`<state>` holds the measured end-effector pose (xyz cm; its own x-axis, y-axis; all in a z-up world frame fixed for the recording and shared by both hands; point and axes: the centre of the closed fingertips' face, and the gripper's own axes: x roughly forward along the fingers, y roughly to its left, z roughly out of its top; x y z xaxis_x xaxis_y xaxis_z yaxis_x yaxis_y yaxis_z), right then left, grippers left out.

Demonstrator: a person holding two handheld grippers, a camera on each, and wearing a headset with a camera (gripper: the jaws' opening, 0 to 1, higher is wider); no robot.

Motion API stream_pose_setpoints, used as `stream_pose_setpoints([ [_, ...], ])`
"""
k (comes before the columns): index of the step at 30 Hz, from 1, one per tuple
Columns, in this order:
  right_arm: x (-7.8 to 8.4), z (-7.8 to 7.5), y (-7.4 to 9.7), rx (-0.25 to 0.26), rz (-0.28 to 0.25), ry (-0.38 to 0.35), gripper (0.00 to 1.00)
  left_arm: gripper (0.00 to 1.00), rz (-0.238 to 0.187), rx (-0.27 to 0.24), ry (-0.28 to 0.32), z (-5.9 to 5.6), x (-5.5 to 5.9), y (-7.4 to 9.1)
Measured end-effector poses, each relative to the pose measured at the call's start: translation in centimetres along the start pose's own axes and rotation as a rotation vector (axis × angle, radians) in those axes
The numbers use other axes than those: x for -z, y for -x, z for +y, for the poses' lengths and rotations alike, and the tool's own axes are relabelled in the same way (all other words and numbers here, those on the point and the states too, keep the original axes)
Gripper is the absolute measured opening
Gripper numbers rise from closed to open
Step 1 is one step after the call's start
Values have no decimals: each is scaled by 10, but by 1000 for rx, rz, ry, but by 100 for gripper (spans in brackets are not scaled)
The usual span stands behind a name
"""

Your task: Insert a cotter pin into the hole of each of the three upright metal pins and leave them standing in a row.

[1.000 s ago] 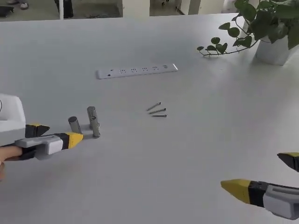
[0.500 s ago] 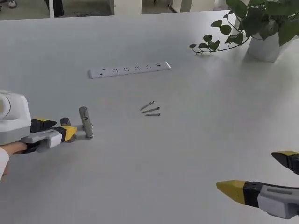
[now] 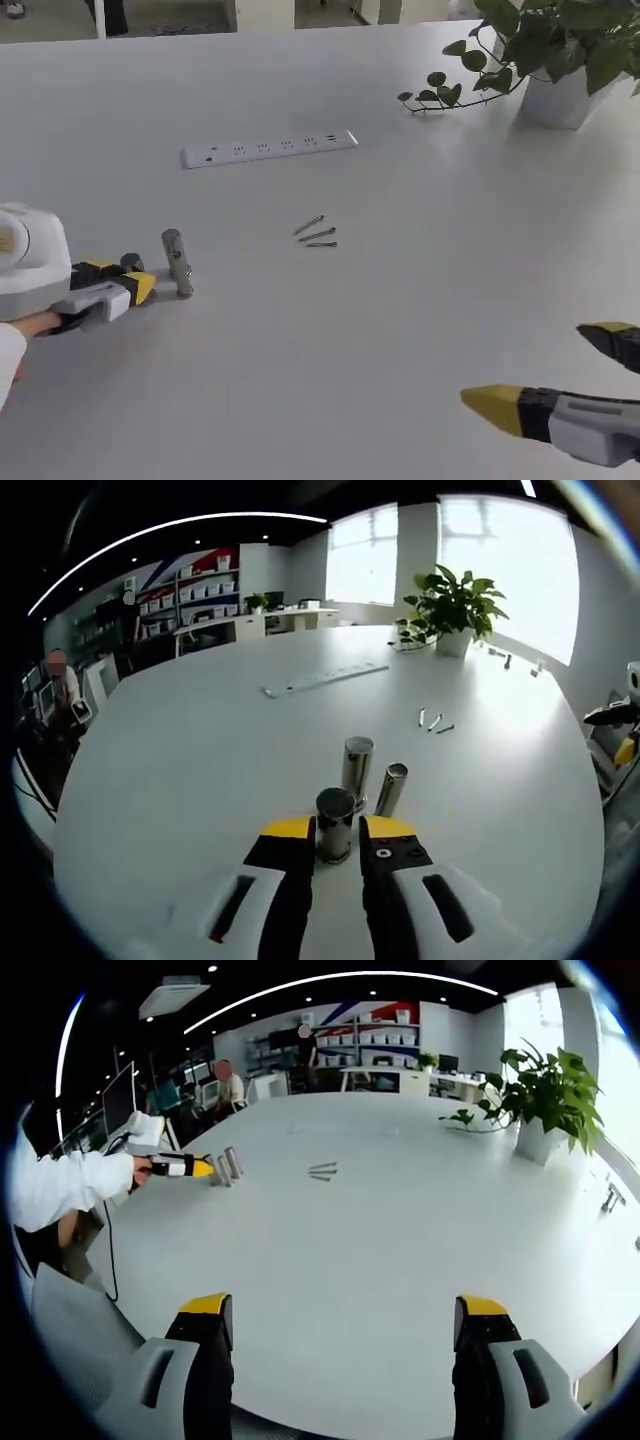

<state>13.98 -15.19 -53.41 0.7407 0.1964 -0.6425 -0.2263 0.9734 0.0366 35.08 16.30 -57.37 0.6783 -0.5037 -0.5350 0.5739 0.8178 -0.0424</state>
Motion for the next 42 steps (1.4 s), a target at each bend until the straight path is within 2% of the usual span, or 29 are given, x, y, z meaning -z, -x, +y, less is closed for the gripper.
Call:
stream_pose_setpoints([
  [1, 0, 0, 0, 0, -1, 0, 90, 14, -2, -8, -7, 1, 0, 0],
  [4, -1, 0, 0, -1, -5, -7, 90, 13, -17, -18, 48, 3, -1, -1],
  [7, 0, 0, 0, 0, -5, -6, 90, 12, -22, -26, 56, 5, -1, -1],
  [13, 2, -2, 0, 5, 2, -20, 90, 11, -22, -38, -5, 5, -1, -2],
  [15, 2, -2, 0, 4, 2, -19, 90, 11, -29, -53, -8, 6, -1, -2],
  [16, 2, -1, 0, 3, 0, -18, 90, 11, -40, -66, 31, 7, -2, -1],
  [17, 1, -1, 0, 1, -2, -18, 90, 11, -51, -69, 117, 6, -1, -1],
  [21, 0, 1, -1, -4, -6, -5, 89, 11, -53, -82, 144, 11, -1, 0],
  [24, -2, 2, -1, -10, -10, -7, 89, 11, -49, -77, 132, 9, -1, -1],
  [26, -2, 2, -1, -10, -10, -8, 89, 11, -18, -81, 84, 6, -1, -2],
  [28, -1, 4, -1, -11, -8, -7, 89, 11, -1, -94, 38, 5, -2, -2],
  [29, -1, 4, -1, -13, -8, -7, 89, 11, 0, -95, 32, 4, -2, -3],
  [31, -1, 6, -1, -16, -6, -5, 89, 11, -6, -98, 55, 4, -2, -3],
  [35, -1, 7, 0, -19, -9, -6, 89, 10, -5, -98, 49, 2, -2, -3],
  [38, -3, 8, 0, -19, -14, -7, 89, 10, -5, -98, 74, 2, -2, -3],
  [41, -3, 8, 0, -18, -19, -6, 89, 10, 10, -111, 81, 4, -1, -1],
  [42, -3, 8, 1, -17, -20, -7, 89, 10, 16, -122, 108, 5, 0, 0],
])
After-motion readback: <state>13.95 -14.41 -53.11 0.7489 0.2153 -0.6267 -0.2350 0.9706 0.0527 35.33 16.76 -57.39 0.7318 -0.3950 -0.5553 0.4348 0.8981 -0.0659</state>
